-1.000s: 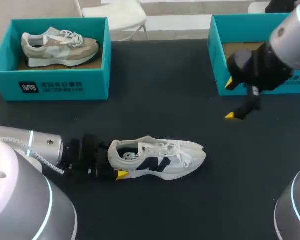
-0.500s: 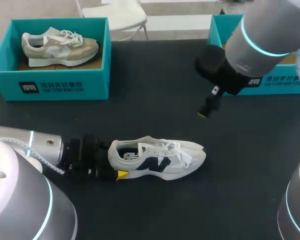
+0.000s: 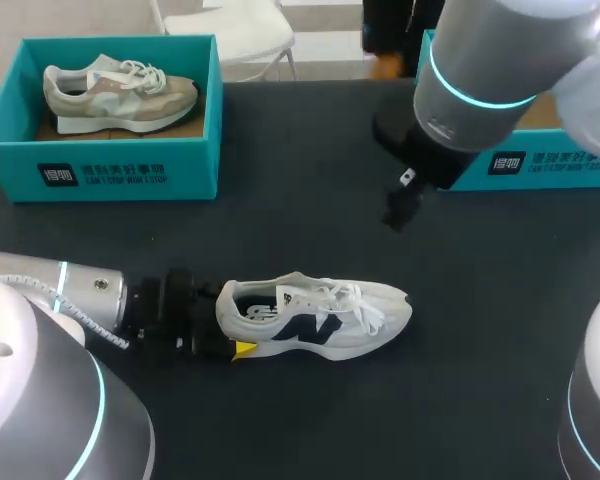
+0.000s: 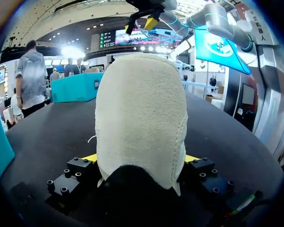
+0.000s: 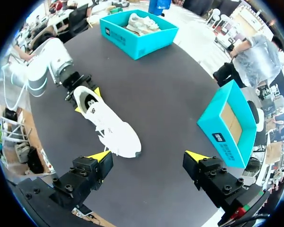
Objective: Take the shoe out of the shoebox, open the shoe tongue, remove and reinsert the insole, then place the shoe into the shoebox
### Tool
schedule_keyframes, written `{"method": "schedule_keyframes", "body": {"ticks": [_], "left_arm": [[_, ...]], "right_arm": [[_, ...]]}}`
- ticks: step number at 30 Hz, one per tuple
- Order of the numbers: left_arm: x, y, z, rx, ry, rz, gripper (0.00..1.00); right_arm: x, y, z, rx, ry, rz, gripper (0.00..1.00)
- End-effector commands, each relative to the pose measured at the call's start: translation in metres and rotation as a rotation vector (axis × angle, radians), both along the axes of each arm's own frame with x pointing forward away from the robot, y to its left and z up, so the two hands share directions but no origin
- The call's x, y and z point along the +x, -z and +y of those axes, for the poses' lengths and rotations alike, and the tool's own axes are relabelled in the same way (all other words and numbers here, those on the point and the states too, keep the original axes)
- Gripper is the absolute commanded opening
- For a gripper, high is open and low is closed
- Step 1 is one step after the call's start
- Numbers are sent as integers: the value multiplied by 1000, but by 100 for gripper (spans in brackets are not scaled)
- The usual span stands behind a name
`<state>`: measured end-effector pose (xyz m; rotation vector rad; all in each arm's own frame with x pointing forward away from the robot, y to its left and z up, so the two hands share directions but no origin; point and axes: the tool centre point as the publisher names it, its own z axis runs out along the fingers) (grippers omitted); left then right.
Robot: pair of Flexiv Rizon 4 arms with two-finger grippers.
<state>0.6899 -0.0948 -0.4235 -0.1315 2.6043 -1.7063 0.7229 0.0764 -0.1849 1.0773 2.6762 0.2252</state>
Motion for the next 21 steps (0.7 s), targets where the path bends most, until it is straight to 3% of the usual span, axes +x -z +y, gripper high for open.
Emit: {"method": "schedule_keyframes", "body": {"ticks": [1, 4, 9, 21], "left_arm": [[-6, 4, -3, 3, -3, 0, 0], [-6, 4, -3, 3, -3, 0, 0], [-6, 4, -3, 3, -3, 0, 0], [-6, 4, -3, 3, -3, 0, 0]], "right_arm": [[-5, 8, 9, 6, 89, -52, 100], [-8, 11, 17, 13, 144, -96, 100], [-13, 15, 34, 2, 206, -100, 100], [-35, 43, 117, 28, 362, -149, 100]]}}
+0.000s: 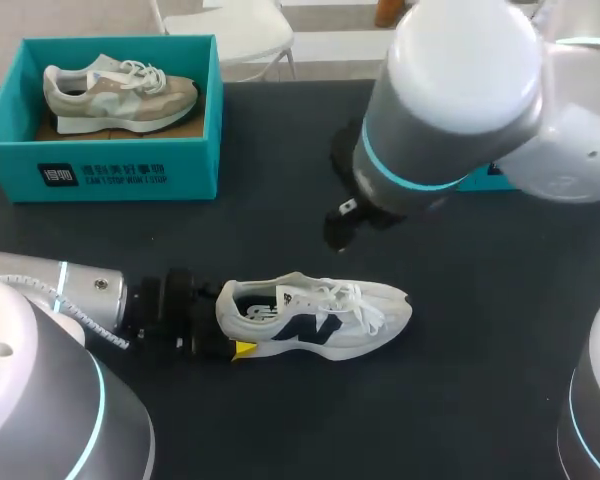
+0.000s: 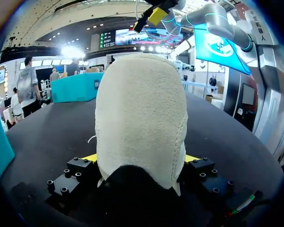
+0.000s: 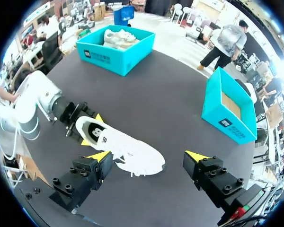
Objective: Take the shoe out of the shoebox, open the shoe tongue, remove and reinsert the insole, then place the shoe into the shoebox
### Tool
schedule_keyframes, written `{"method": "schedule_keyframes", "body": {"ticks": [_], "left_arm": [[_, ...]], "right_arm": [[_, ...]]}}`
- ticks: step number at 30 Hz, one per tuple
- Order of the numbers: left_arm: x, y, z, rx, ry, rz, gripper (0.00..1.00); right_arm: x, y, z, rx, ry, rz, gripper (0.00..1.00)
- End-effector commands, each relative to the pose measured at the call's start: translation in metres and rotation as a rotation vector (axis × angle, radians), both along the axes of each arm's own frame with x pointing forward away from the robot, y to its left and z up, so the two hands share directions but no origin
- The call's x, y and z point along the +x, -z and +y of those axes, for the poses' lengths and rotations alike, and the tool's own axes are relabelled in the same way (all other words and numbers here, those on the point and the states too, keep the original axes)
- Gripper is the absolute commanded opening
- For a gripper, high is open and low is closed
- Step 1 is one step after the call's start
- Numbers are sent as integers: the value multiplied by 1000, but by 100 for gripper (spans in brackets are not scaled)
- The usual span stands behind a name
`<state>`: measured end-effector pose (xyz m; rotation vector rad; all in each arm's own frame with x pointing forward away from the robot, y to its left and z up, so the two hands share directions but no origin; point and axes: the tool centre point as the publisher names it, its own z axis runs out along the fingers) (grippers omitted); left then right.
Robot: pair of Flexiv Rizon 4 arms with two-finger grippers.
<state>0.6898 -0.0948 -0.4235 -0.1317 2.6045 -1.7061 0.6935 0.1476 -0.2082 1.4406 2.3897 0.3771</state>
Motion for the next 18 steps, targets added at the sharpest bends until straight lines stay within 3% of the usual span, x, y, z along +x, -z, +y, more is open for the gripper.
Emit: {"method": "schedule_keyframes", "body": {"ticks": [1, 8, 18], "left_arm": [[-6, 4, -3, 3, -3, 0, 0], [-6, 4, -3, 3, -3, 0, 0], [-6, 4, -3, 3, -3, 0, 0]], "right_arm": [[-9, 21, 52, -94, 74, -21, 100], [-28, 36, 88, -26, 111, 12, 100], [-34, 39, 86, -1, 107, 37, 100]]}}
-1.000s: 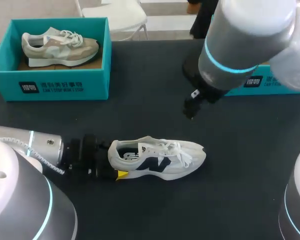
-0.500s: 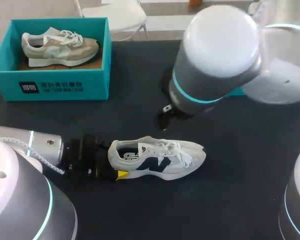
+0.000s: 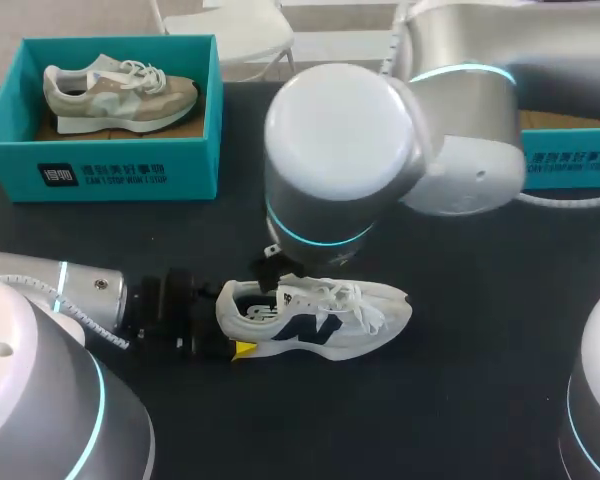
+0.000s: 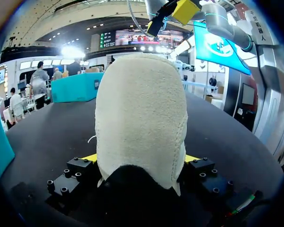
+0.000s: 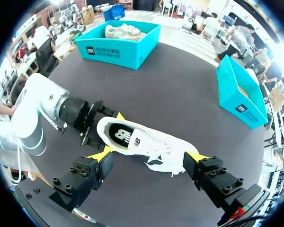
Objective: Take the shoe out of the shoebox, open the shoe tongue, remove and reinsert the insole, then place the shoe into the shoebox
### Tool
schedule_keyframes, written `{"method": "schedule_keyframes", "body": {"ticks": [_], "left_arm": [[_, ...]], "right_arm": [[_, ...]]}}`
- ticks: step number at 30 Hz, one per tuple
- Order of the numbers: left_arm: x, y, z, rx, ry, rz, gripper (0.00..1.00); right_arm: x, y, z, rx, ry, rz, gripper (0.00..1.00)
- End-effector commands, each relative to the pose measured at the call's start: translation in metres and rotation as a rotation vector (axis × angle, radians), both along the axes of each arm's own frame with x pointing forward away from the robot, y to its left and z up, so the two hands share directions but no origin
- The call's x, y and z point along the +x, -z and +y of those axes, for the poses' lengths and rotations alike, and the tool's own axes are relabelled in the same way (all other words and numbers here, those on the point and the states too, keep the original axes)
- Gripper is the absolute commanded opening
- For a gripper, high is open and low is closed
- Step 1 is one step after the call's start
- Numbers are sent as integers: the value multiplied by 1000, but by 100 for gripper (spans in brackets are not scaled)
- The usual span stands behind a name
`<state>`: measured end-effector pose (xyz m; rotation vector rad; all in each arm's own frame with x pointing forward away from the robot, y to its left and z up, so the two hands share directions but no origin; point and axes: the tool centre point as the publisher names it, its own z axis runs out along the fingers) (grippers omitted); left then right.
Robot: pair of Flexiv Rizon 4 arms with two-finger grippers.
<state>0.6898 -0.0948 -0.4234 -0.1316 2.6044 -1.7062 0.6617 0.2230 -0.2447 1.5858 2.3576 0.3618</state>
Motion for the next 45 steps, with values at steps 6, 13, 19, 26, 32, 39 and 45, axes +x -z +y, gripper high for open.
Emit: {"method": "schedule_keyframes", "body": {"ticks": [6, 13, 19, 26, 32, 39, 45], "left_arm": [[-6, 4, -3, 3, -3, 0, 0], [-6, 4, -3, 3, -3, 0, 0], [-6, 4, -3, 3, -3, 0, 0], [-6, 4, -3, 3, -3, 0, 0], [-6, 4, -3, 3, -3, 0, 0], [-6, 4, -3, 3, -3, 0, 0], [-6, 4, -3, 3, -3, 0, 0]], "right_arm": [[-2, 2, 10, -34, 15, -13, 100], [-2, 2, 10, -34, 15, -13, 100], [-2, 2, 10, -34, 15, -13, 100], [2, 8, 14, -17, 50, -27, 100], [14, 41, 18, 4, 275, 8, 100], [15, 63, 19, -13, 389, 39, 100], [4, 69, 22, -55, 445, 54, 100]]}}
